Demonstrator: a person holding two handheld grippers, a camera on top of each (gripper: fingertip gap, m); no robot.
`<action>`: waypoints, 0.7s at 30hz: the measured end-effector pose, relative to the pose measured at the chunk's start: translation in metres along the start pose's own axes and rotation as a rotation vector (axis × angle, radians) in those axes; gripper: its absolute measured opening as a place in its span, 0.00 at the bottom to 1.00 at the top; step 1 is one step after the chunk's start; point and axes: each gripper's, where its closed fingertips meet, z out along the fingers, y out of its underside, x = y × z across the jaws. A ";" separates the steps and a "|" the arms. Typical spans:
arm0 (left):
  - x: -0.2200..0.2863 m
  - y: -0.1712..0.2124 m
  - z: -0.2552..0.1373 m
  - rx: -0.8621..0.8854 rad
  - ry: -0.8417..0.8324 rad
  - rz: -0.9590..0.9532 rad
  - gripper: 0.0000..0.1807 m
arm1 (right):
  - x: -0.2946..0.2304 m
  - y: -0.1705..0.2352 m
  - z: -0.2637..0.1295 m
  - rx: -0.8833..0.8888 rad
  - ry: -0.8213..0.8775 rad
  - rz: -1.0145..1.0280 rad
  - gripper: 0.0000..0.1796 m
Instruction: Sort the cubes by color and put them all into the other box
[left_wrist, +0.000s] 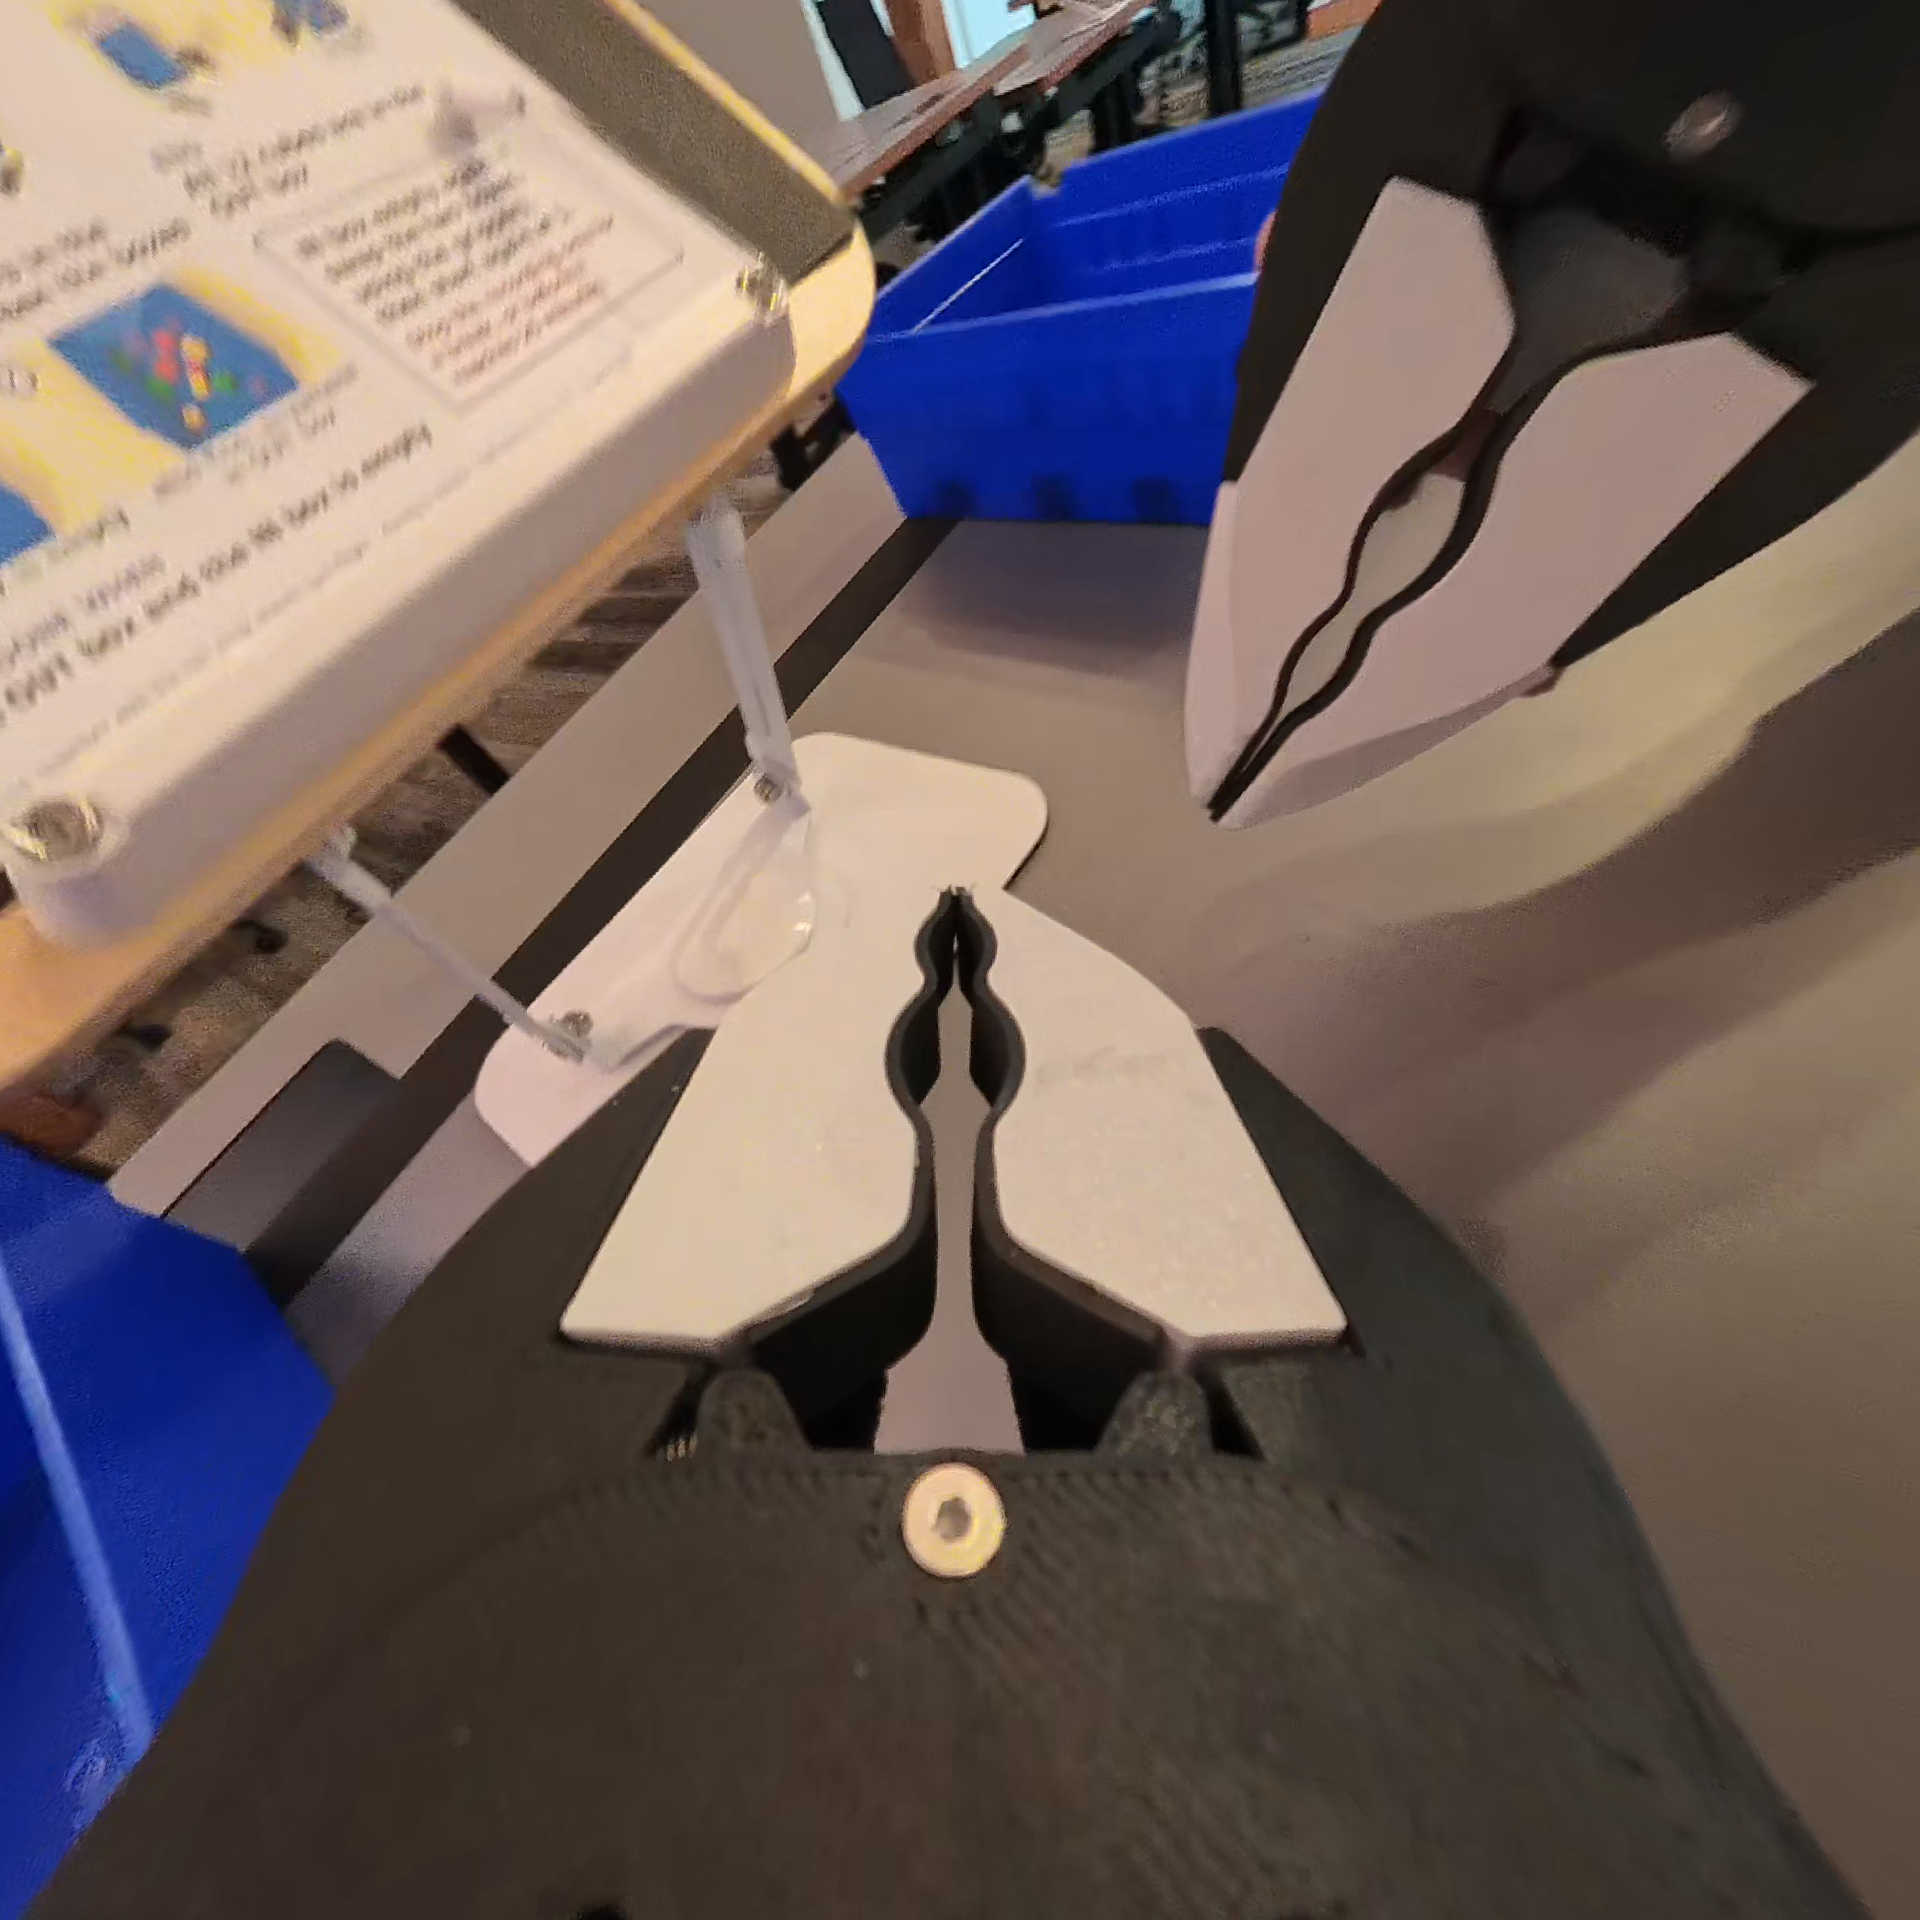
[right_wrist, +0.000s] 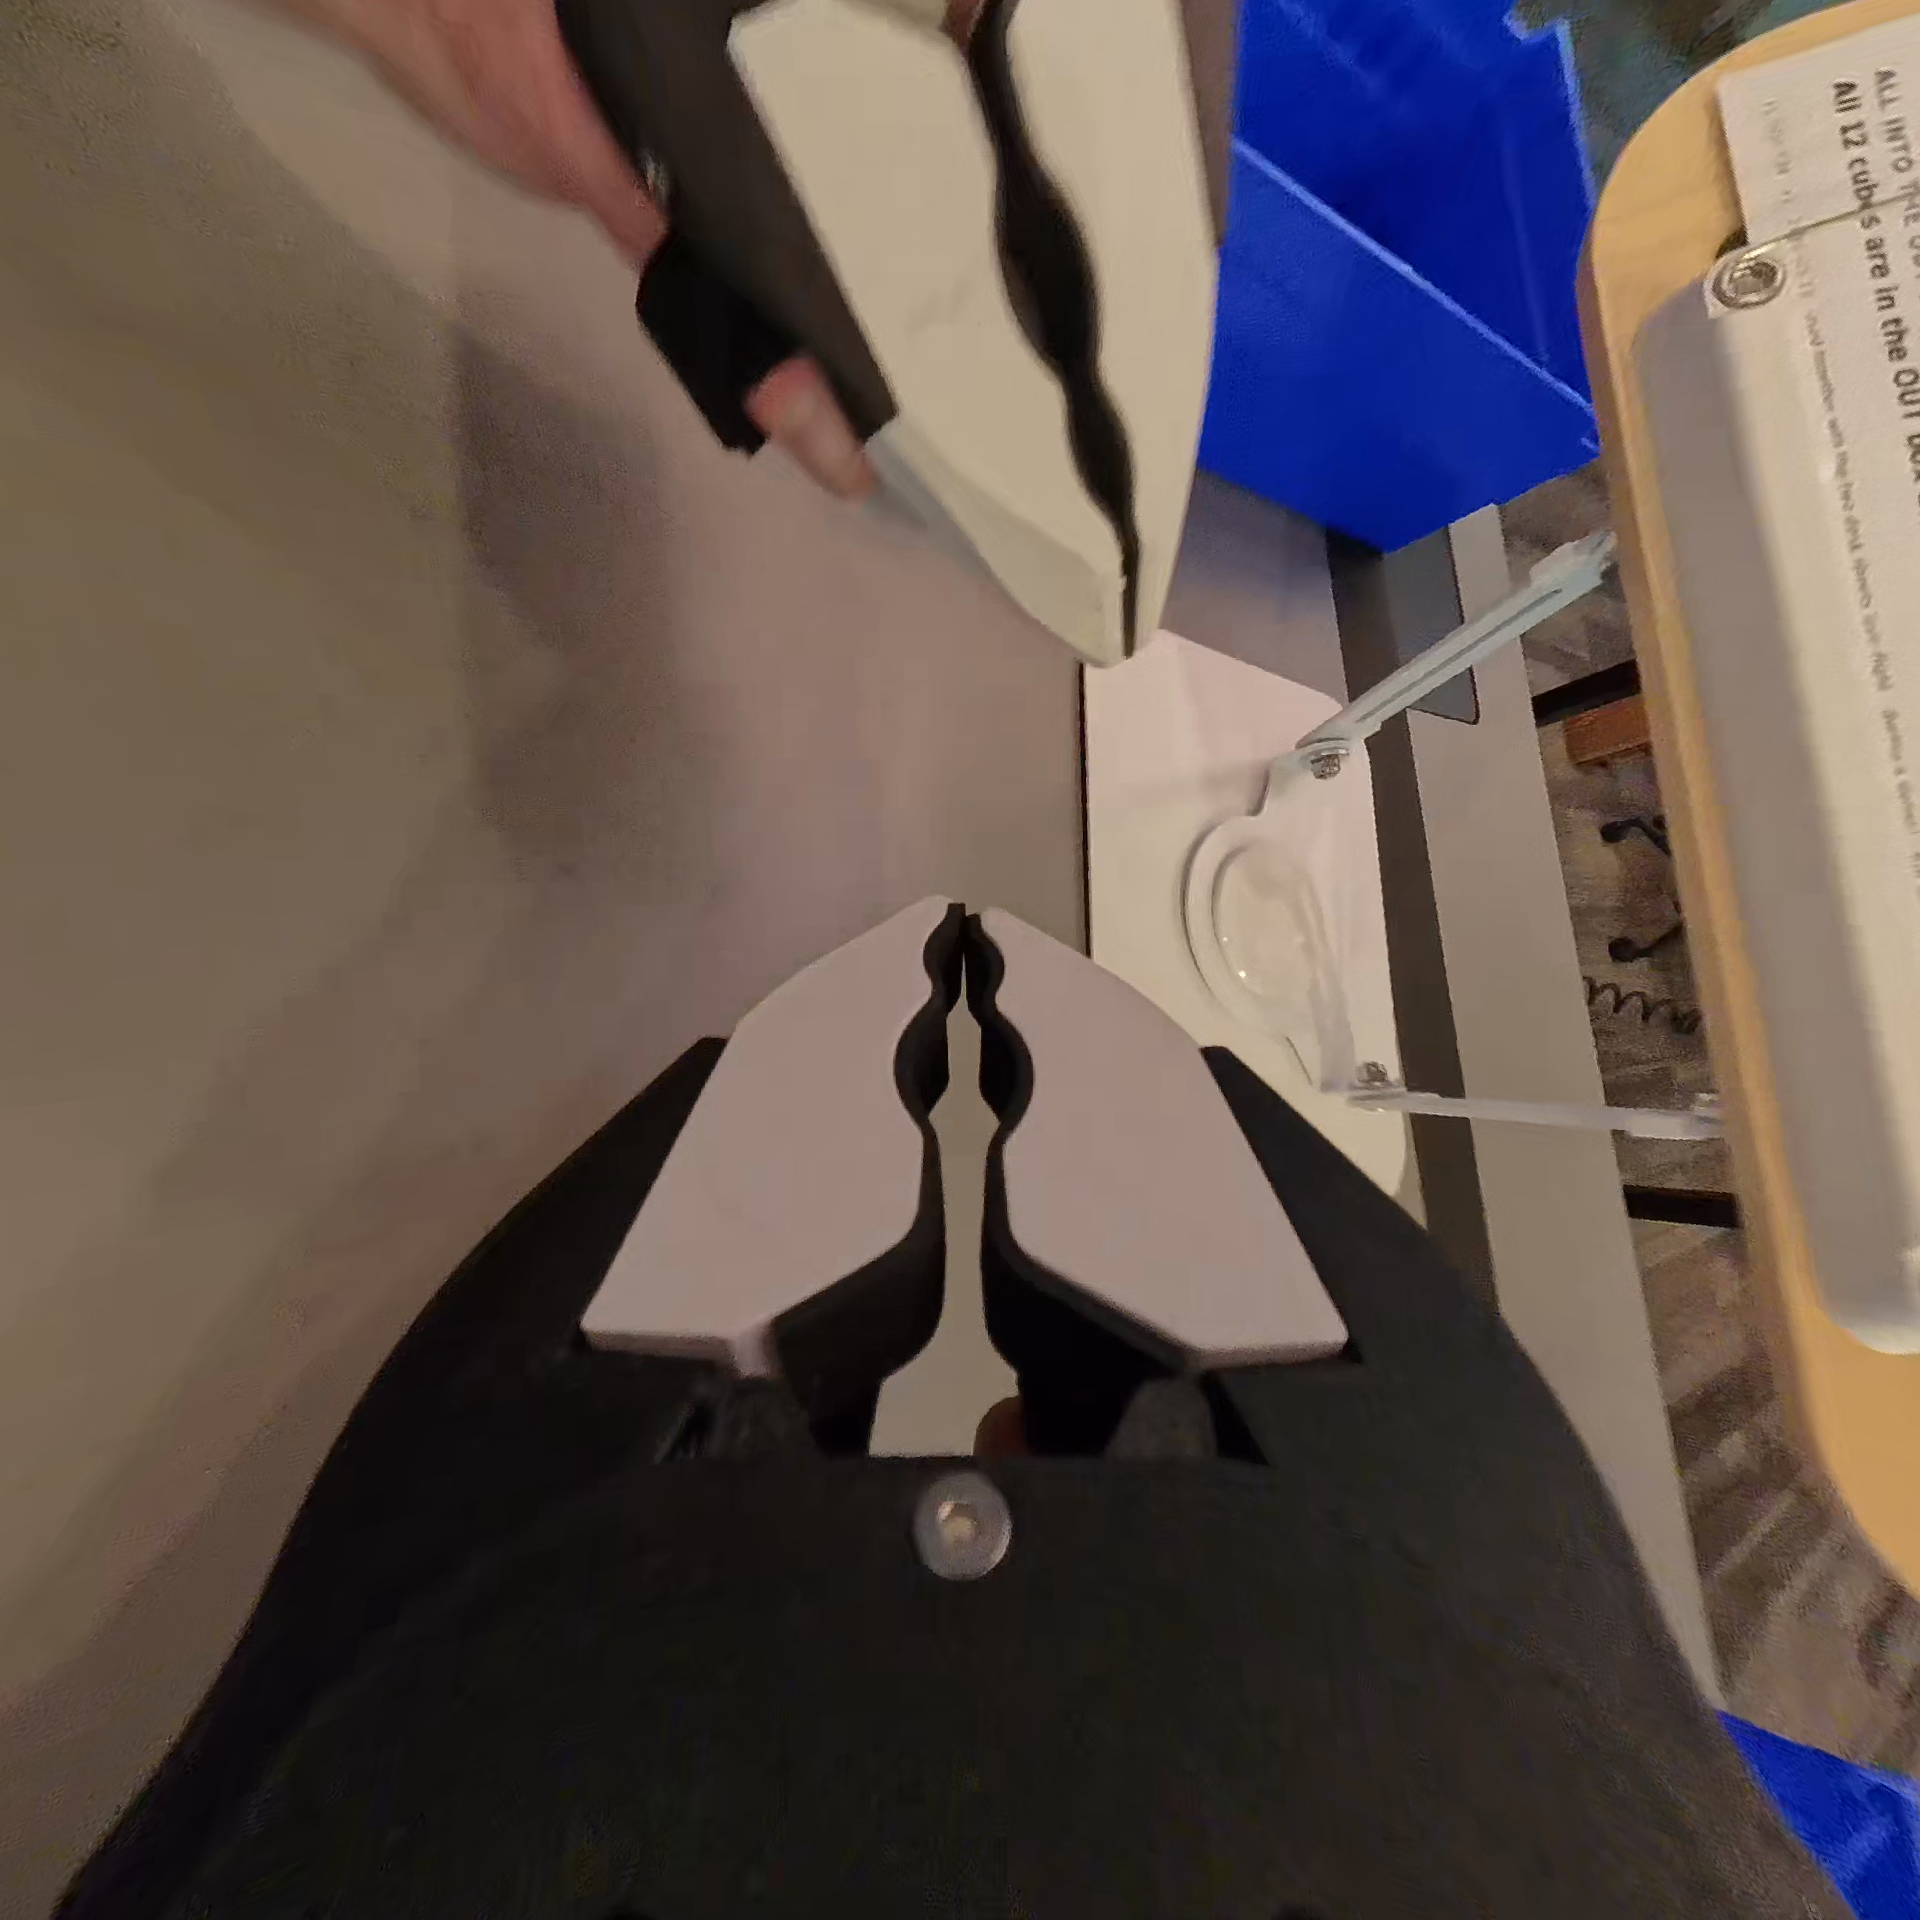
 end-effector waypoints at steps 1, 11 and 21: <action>-0.002 0.010 0.001 -0.001 -0.026 0.007 0.00 | 0.000 0.001 0.006 0.031 0.032 0.020 0.00; -0.002 0.031 0.011 -0.023 -0.099 0.111 0.00 | -0.002 0.021 0.033 0.157 0.220 0.023 0.00; -0.007 0.040 0.012 -0.033 -0.099 0.091 0.00 | 0.000 0.027 0.036 0.139 0.261 -0.022 0.04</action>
